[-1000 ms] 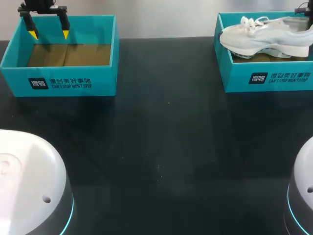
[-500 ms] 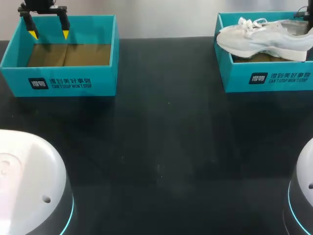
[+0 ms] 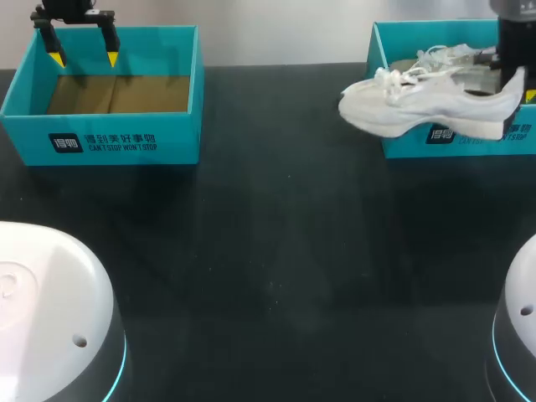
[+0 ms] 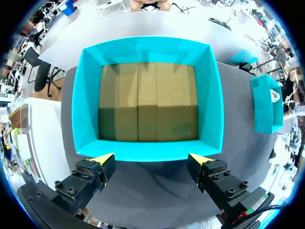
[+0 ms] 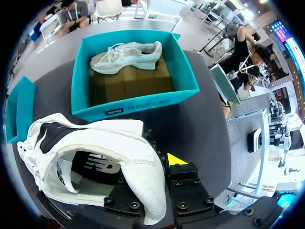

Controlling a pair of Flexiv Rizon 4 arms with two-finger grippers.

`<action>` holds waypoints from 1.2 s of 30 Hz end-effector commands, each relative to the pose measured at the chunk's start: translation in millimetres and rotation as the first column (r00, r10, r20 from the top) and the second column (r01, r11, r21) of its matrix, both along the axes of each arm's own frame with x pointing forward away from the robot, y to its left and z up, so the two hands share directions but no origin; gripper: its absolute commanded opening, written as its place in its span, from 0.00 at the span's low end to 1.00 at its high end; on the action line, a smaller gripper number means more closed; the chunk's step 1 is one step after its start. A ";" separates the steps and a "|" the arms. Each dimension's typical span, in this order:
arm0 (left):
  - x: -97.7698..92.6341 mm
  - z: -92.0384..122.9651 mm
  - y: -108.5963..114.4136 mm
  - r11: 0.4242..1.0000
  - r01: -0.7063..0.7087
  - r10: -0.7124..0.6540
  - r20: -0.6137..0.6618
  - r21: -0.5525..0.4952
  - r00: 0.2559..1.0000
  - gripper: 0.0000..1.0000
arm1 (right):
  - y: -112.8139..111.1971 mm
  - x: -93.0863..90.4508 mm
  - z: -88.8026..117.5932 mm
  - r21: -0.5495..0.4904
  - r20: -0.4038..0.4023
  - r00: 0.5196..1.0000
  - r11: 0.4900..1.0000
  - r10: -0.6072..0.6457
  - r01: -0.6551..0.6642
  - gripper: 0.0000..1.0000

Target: Take the shoe out of the shoebox, open the shoe tongue, remove and reinsert the insole, then place the shoe into the shoebox

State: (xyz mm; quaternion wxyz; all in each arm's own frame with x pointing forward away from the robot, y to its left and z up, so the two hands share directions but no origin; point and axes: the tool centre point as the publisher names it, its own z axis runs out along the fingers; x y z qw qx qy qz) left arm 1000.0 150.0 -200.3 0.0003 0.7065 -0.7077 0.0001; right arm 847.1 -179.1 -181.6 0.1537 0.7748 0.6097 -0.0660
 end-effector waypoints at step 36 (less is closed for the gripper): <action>0.0 0.2 0.0 1.000 -0.001 0.001 0.000 0.000 1.000 1.00 | 190.3 -155.9 -59.2 -0.054 0.072 0.968 0.970 0.239 -0.235 0.00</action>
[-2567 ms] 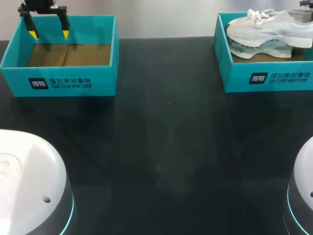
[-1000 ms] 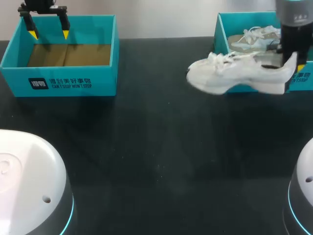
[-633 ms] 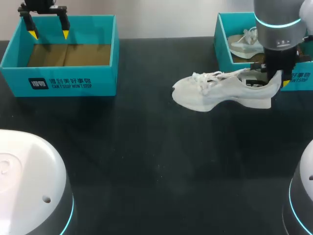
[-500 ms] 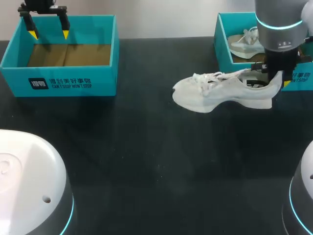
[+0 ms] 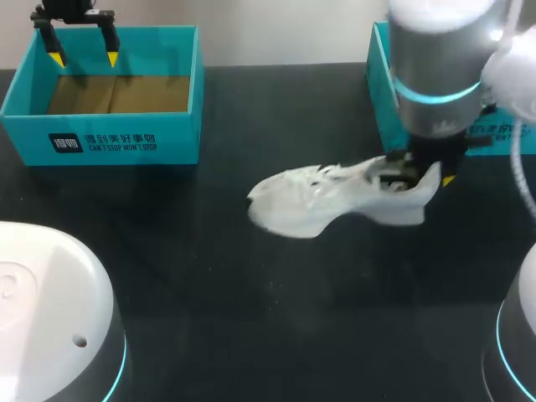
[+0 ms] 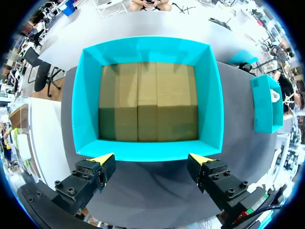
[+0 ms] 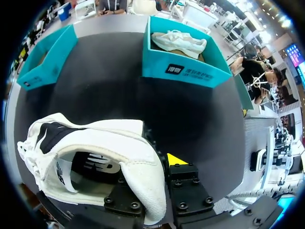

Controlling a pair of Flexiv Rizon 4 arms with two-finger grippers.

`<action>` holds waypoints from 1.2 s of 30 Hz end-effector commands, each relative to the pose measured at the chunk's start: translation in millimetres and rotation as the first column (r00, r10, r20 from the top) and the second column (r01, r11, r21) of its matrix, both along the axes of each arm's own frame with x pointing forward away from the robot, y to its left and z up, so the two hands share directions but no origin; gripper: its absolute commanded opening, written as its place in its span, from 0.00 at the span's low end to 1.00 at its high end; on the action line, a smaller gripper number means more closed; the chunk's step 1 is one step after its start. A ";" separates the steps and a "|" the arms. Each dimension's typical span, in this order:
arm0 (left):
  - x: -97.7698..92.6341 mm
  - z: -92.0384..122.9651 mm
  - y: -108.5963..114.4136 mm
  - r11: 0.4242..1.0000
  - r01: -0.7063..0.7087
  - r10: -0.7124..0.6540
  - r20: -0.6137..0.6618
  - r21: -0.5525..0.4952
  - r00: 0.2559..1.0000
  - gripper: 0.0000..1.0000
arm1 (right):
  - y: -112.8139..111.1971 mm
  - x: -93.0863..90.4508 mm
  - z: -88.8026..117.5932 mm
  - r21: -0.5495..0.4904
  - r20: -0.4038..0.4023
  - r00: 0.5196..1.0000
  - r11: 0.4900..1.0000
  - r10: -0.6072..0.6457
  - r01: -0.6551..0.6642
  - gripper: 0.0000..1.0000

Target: Take the shoe out of the shoebox, open the shoe tongue, remove and reinsert the insole, then place the shoe into the shoebox

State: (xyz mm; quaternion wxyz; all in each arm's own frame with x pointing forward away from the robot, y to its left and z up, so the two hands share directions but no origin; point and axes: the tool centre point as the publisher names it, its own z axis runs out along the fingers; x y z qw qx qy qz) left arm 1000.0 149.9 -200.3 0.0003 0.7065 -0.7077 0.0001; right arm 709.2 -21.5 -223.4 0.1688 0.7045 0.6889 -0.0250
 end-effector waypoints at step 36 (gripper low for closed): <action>0.0 0.2 0.1 1.000 -0.001 0.001 0.000 0.000 1.000 1.00 | 107.2 -58.9 -76.9 -0.054 0.014 0.999 0.998 -0.030 0.031 0.00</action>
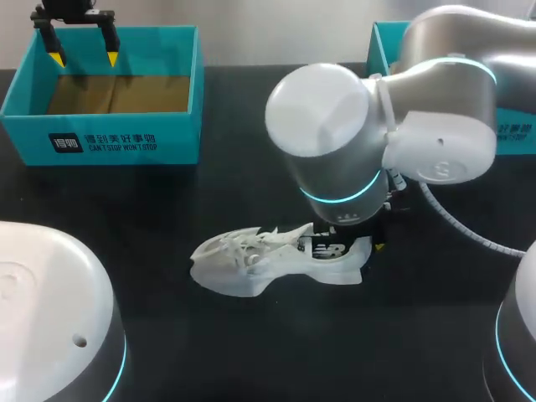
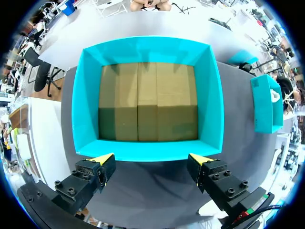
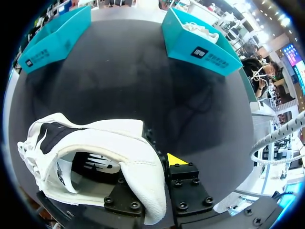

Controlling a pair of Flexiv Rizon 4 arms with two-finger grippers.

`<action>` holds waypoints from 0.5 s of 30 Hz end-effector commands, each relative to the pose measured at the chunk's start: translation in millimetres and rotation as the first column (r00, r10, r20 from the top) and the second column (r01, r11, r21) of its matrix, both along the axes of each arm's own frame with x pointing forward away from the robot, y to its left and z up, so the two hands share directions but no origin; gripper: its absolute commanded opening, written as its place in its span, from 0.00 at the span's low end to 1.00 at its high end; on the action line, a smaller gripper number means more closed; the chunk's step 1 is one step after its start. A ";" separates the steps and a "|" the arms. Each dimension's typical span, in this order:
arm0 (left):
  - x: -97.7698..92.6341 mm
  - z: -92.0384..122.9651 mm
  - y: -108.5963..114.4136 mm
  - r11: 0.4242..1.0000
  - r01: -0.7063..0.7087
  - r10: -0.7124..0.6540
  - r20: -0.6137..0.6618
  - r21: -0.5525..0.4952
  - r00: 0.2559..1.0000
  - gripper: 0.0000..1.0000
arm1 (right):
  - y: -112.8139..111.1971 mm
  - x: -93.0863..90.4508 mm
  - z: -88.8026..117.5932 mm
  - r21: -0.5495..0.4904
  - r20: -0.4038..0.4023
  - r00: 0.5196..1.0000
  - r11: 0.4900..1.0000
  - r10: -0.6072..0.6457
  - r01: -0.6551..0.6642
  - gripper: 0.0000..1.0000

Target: Take the shoe out of the shoebox, open the shoe tongue, remove and reinsert the insole, then place the shoe into the shoebox

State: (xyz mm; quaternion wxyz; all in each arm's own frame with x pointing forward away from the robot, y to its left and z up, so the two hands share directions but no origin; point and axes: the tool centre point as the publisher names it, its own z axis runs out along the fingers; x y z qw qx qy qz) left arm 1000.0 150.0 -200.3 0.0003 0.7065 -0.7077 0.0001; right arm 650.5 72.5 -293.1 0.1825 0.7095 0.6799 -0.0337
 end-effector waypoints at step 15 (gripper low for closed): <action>0.0 0.2 0.0 1.000 -0.001 0.001 0.000 0.000 1.000 1.00 | 16.9 8.9 -30.2 -0.023 0.004 1.000 1.000 -0.011 0.011 0.00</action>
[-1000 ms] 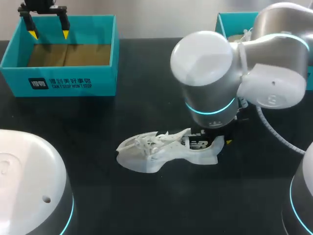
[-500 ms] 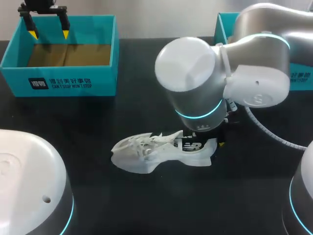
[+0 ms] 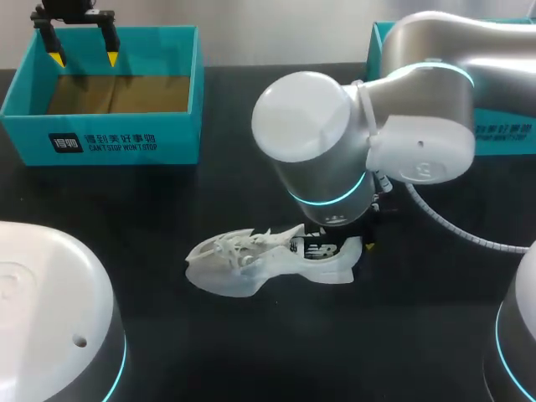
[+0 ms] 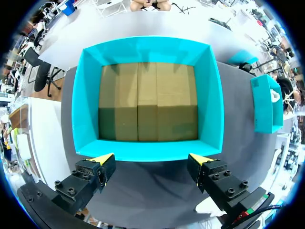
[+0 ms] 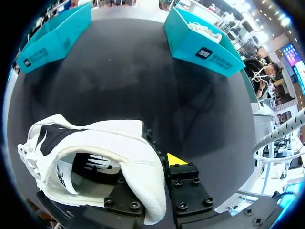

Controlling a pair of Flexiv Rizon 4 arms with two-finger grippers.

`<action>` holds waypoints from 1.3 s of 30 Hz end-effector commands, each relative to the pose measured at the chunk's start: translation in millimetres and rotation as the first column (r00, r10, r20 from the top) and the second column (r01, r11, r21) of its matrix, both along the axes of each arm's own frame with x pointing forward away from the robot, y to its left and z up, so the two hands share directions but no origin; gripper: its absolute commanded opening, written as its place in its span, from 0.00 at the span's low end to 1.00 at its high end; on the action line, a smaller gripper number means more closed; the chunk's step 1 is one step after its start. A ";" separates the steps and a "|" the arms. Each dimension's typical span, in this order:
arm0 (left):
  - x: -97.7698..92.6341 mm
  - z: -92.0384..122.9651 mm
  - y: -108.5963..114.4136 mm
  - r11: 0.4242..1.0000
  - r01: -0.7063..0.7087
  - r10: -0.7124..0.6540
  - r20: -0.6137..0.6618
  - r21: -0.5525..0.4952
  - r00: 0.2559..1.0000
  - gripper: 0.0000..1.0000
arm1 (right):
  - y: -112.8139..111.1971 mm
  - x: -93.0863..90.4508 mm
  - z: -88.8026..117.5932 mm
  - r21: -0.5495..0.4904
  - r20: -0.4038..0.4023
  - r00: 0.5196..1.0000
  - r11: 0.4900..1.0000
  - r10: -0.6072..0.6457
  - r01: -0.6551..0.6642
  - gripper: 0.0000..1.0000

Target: Take the shoe out of the shoebox, open the shoe tongue, remove and reinsert the insole, then place the shoe into the shoebox

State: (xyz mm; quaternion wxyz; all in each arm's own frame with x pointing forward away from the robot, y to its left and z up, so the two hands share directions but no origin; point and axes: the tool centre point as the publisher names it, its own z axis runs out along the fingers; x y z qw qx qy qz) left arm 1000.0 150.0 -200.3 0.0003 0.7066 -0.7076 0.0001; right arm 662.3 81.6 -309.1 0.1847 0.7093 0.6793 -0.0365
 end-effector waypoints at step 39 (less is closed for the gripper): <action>0.0 0.2 0.0 1.000 -0.001 0.001 0.000 0.000 1.000 1.00 | 18.0 -2.3 -64.1 0.074 -0.131 0.991 0.997 -0.006 0.016 0.57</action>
